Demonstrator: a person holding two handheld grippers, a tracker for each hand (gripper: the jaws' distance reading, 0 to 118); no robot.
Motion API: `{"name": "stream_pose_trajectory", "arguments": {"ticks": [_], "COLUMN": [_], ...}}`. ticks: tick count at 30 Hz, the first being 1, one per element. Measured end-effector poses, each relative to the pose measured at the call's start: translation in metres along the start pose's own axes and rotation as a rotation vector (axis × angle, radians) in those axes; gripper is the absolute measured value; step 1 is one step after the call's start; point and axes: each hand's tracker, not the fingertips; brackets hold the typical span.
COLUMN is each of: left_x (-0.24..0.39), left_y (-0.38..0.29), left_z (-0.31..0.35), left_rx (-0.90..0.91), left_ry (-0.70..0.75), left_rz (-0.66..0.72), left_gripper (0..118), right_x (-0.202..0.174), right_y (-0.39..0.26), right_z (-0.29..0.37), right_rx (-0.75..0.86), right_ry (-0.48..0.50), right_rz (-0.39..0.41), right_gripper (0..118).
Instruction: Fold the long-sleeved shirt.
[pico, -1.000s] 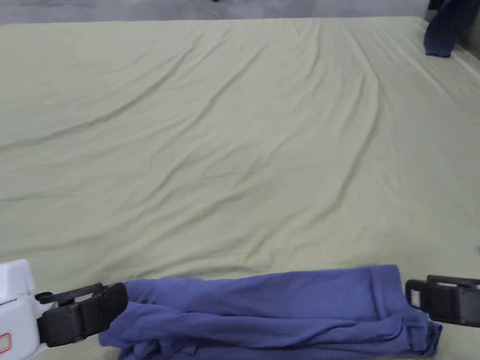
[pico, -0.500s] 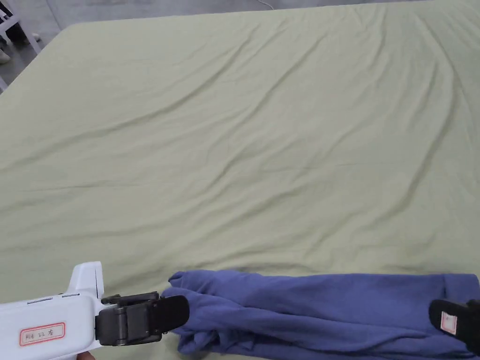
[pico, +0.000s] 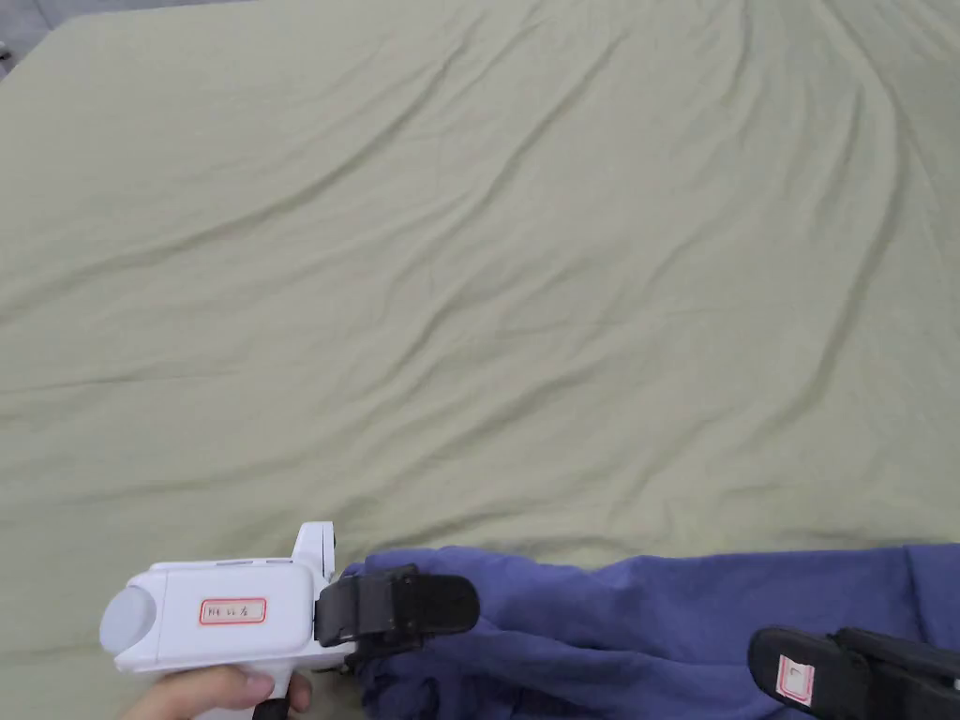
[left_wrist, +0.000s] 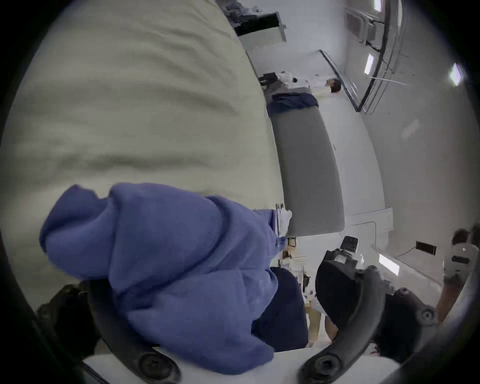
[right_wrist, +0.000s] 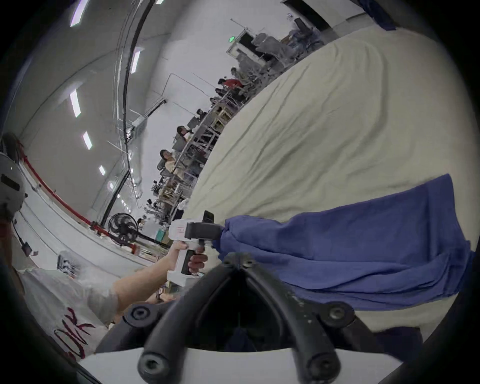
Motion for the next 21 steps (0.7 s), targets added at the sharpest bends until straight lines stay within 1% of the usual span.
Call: {"name": "stream_pose_trajectory", "arguments": {"ticks": [1,2,3,4,5,7,8,10,14,17,21], "left_x": [0.002,0.0,-0.005,-0.01,-0.007,0.009,0.015,0.025,0.063,0.085,0.092], "left_y": [0.0,0.001,0.004,0.001,-0.001,-0.006,-0.009,-0.014,-0.023,-0.023,-0.033], "left_z": [0.0,-0.001,-0.003,-0.003,-0.001,0.008,0.016,0.033,0.061,0.086,0.125], "left_rx": [0.009,0.031,0.047,0.037,0.05,0.085,0.097,0.117,0.159,0.192,0.226], "left_ry": [0.015,0.083,0.114,0.111,0.081,0.111,0.102,0.071,0.059,0.082,0.12], "left_rz": [-0.012,-0.037,0.012,0.062,0.042,-0.049,-0.067,-0.05,-0.061,-0.101,-0.117], "left_gripper": [70,28,29,29,29,29,29,29,29,29,29], "right_x": [0.0,-0.001,-0.002,-0.003,-0.004,-0.008,-0.009,-0.012,-0.015,-0.015,-0.023], "right_y": [0.0,0.0,0.0,-0.001,-0.001,-0.001,-0.001,0.001,0.008,0.015,0.02], "right_z": [-0.002,-0.004,-0.006,-0.008,-0.008,-0.006,-0.004,0.001,0.013,0.025,0.037], "right_rx": [-0.002,-0.005,-0.008,-0.01,-0.012,-0.014,-0.009,-0.004,0.036,0.089,0.138], "right_ry": [-0.001,-0.008,-0.014,-0.02,-0.022,-0.038,-0.05,-0.065,-0.098,-0.153,-0.187], "right_rz": [-0.001,-0.001,0.0,-0.002,-0.001,0.009,0.013,0.013,-0.002,-0.013,-0.041], "right_gripper": [2,2,2,2,2,2,2,2,2,2,2]}}
